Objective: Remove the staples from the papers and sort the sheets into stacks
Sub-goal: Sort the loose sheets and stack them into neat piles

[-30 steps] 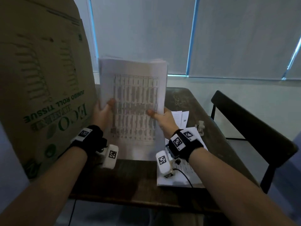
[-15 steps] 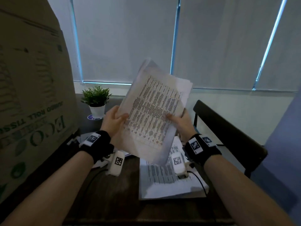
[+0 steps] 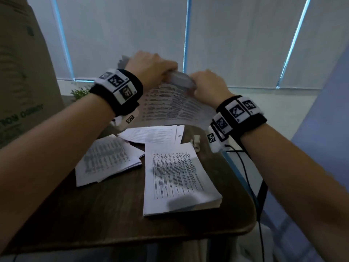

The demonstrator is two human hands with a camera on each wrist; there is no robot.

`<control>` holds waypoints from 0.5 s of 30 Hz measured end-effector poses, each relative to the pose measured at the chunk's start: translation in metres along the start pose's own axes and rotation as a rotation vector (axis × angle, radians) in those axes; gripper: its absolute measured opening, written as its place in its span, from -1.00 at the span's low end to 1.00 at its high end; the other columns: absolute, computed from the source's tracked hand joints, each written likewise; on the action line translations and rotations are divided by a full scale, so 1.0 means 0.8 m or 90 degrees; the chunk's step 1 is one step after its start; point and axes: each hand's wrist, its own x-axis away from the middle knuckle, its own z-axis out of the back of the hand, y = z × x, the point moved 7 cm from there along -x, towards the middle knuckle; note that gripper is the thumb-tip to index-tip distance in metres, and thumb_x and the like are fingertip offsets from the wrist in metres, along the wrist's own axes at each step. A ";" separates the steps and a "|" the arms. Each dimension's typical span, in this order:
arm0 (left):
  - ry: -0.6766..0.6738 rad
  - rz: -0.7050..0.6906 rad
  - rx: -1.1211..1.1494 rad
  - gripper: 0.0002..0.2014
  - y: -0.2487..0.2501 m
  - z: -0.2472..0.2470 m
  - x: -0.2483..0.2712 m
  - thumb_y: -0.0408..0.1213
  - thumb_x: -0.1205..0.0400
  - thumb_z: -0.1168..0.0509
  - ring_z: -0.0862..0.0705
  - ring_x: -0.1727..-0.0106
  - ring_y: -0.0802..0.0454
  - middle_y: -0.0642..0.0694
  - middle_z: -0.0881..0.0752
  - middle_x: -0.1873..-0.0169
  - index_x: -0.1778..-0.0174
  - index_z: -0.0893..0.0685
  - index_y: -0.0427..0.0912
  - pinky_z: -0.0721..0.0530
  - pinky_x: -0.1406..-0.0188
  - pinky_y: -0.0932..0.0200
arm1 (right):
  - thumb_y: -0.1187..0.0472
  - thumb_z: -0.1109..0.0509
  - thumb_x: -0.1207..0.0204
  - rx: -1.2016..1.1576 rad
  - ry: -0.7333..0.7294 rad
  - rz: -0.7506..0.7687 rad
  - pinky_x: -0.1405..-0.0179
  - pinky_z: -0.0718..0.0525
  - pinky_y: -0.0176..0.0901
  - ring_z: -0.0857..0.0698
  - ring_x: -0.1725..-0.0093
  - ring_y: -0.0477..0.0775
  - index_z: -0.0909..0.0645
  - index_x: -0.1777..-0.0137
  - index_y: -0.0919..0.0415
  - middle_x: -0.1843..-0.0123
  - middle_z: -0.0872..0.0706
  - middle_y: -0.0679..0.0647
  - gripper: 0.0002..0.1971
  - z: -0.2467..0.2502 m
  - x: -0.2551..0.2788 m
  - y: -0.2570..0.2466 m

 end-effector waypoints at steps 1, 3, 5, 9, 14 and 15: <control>0.049 -0.041 -0.011 -0.78 0.012 -0.001 -0.001 -0.29 -0.67 -0.11 -0.67 0.08 -0.17 -0.19 -0.76 0.06 -0.12 -0.62 -0.03 -0.47 -0.04 -0.05 | 0.20 -0.37 -0.54 -0.046 0.022 -0.017 0.11 -0.47 -0.05 -0.69 -0.14 0.31 -0.70 -0.13 0.11 -0.09 -0.75 0.24 -0.80 -0.006 0.002 0.007; 0.278 -0.068 -0.034 -0.74 0.017 0.008 0.010 -0.27 -0.60 -0.19 -0.61 -0.34 -0.20 -0.15 -0.71 -0.20 -0.19 -0.60 -0.02 -0.19 -0.46 -0.33 | 0.18 -0.41 -0.45 -0.149 0.038 -0.043 0.18 -0.48 -0.10 -0.72 -0.02 0.24 -0.74 0.06 0.19 0.07 -0.77 0.24 -0.86 -0.011 0.002 0.027; 0.408 0.114 0.012 -0.43 -0.013 -0.001 0.038 -0.05 -0.52 -0.29 -0.27 -0.59 -0.29 -0.28 -0.39 -0.53 -0.48 -0.41 -0.01 0.10 -0.53 -0.34 | 0.16 -0.51 -0.41 -0.272 0.044 -0.094 0.21 -0.50 -0.11 -0.70 0.06 0.07 -0.70 0.19 0.26 0.20 -0.73 0.20 -0.85 -0.018 0.003 0.062; 0.166 0.629 0.676 0.08 -0.080 -0.175 0.101 0.20 -0.34 -0.51 -0.26 -0.57 -0.36 -0.43 -0.24 -0.56 -0.61 -0.16 -0.34 -0.27 -0.51 -0.32 | 0.21 -0.61 -0.42 -0.668 0.014 -0.204 -0.02 -0.77 0.11 -0.80 -0.02 0.24 -0.71 -0.13 0.46 -0.02 -0.81 0.30 -0.63 -0.057 0.035 0.111; 0.125 0.523 1.126 -0.64 -0.024 -0.205 0.095 -0.20 -0.66 -0.29 -0.77 -0.08 -0.08 -0.19 -0.73 -0.16 -0.35 -0.54 -0.23 -0.74 -0.05 -0.04 | 0.28 -0.54 -0.48 -0.861 -0.093 -0.264 -0.19 -0.74 0.14 -0.79 -0.14 0.24 -0.63 -0.31 0.42 -0.17 -0.79 0.29 -0.58 -0.140 0.064 0.095; 0.153 0.520 1.090 -0.65 -0.018 -0.192 0.094 -0.22 -0.66 -0.28 -0.76 -0.10 -0.08 -0.15 -0.74 -0.14 -0.36 -0.52 -0.20 -0.73 -0.09 -0.07 | 0.27 -0.55 -0.48 -0.852 -0.109 -0.261 -0.26 -0.71 0.18 -0.78 -0.16 0.24 -0.62 -0.34 0.41 -0.21 -0.77 0.30 -0.55 -0.149 0.068 0.085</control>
